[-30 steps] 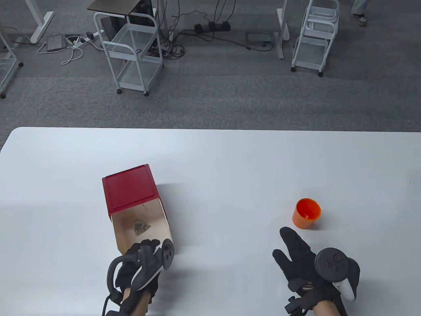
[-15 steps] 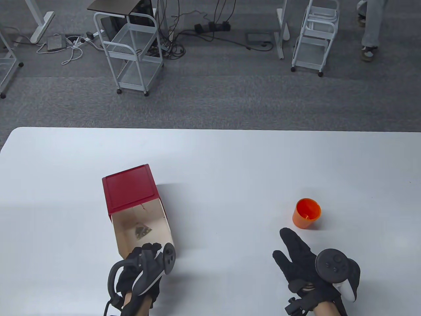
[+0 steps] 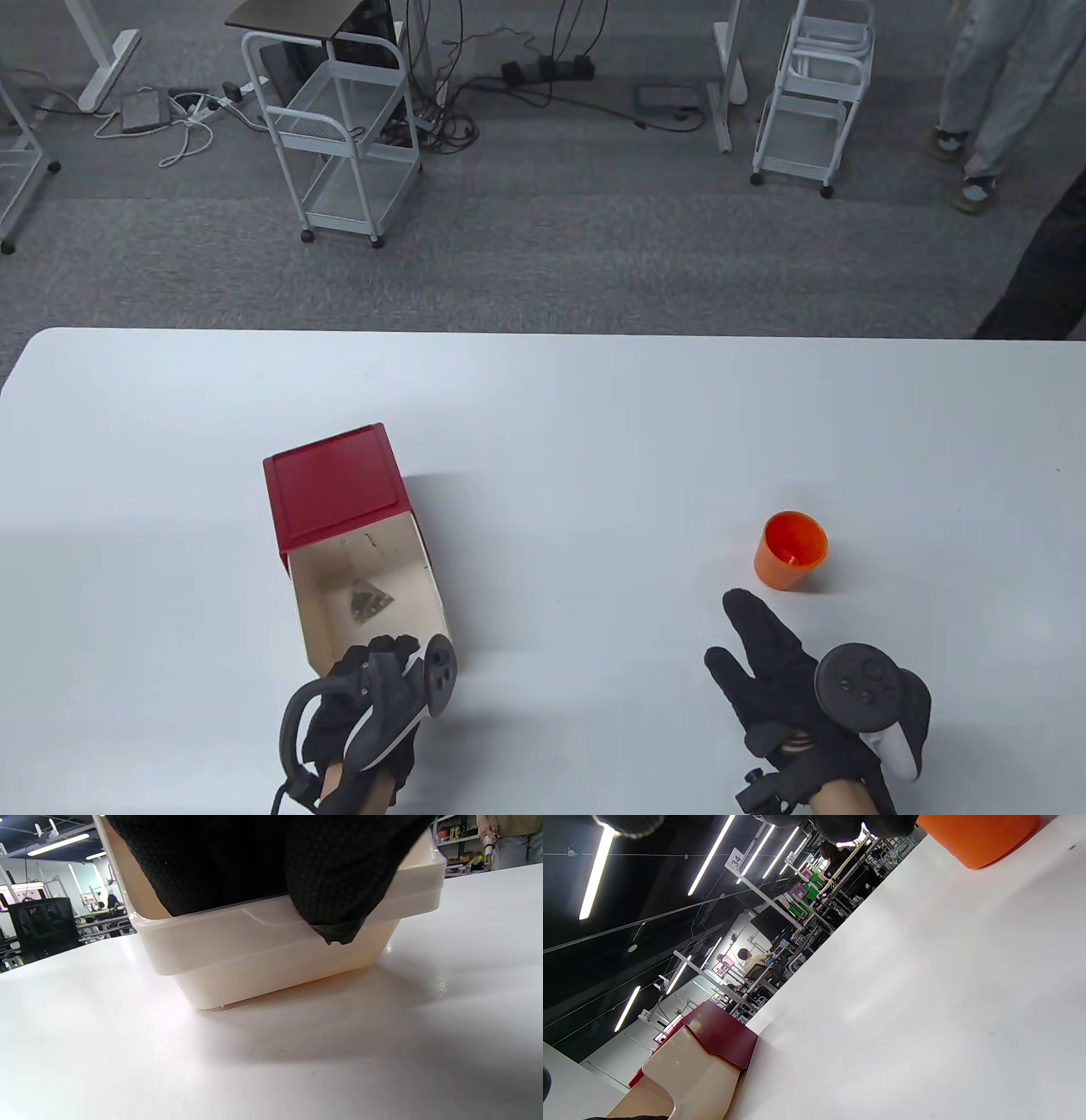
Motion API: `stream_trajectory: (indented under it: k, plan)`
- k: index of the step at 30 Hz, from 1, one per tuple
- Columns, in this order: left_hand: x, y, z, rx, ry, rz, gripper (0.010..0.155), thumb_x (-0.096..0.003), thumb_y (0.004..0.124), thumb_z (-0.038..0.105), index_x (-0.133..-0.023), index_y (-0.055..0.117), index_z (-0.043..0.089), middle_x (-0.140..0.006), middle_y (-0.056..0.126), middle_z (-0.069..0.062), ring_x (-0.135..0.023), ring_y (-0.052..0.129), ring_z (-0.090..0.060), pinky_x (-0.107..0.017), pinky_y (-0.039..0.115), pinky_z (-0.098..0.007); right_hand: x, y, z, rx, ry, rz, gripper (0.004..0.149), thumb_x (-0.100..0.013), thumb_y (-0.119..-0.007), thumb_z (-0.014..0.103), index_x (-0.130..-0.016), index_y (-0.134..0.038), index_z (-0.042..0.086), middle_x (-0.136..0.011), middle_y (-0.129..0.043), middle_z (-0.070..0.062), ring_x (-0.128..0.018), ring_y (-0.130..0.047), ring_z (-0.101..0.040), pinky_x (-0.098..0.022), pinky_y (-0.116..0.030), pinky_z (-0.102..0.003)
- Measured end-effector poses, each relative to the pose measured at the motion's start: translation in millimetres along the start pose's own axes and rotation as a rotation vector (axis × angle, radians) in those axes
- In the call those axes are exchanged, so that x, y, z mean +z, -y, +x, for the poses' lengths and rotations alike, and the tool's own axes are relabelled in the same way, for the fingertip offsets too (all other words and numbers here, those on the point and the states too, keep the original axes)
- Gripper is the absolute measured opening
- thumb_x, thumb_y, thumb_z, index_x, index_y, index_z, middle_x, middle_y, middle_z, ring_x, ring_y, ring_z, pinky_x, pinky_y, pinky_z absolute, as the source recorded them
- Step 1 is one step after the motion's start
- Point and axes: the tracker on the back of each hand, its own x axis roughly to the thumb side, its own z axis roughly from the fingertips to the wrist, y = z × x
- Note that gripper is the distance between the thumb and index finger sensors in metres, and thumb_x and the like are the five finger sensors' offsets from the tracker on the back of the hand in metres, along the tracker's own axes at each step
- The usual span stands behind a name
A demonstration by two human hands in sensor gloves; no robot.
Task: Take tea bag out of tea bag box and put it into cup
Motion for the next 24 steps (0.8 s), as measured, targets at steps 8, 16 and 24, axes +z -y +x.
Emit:
stream_trajectory:
  k: [8,16,24]
  plan:
    - [-1.8,1.0,-0.2,0.022,-0.005,-0.074,0.049,-0.045,0.081,0.038,-0.094,0.08,0.036,-0.1,0.09,0.005,-0.087,0.096,-0.02,-0.067,0.083,-0.034,0.1,0.7,-0.3,-0.002,0.001,-0.004,0.079,-0.047,-0.064,0.063,-0.104,-0.043,0.013,-0.11,-0.045,-0.025,-0.096,-0.048,-0.056,-0.069,-0.036,-0.068]
    - [-7.8,-44.7,-25.6,0.236,-0.09,-0.052,0.052,-0.0468,0.079,0.04,-0.098,0.077,0.033,-0.106,0.085,0.001,-0.091,0.091,-0.024,-0.07,0.08,-0.036,0.2,0.8,-0.1,0.001,0.003,-0.003,0.079,-0.047,-0.064,0.063,-0.104,-0.043,0.013,-0.11,-0.045,-0.025,-0.096,-0.048,-0.056,-0.069,-0.036,-0.068]
    - [-34.8,-68.2,-27.3,0.261,-0.248,-0.084,0.054,-0.0475,0.08,0.04,-0.101,0.075,0.031,-0.107,0.083,-0.003,-0.091,0.091,-0.026,-0.069,0.08,-0.036,-0.5,-0.1,0.8,0.004,0.015,-0.001,0.079,-0.047,-0.064,0.063,-0.104,-0.042,0.013,-0.11,-0.046,-0.025,-0.096,-0.049,-0.056,-0.069,-0.037,-0.068]
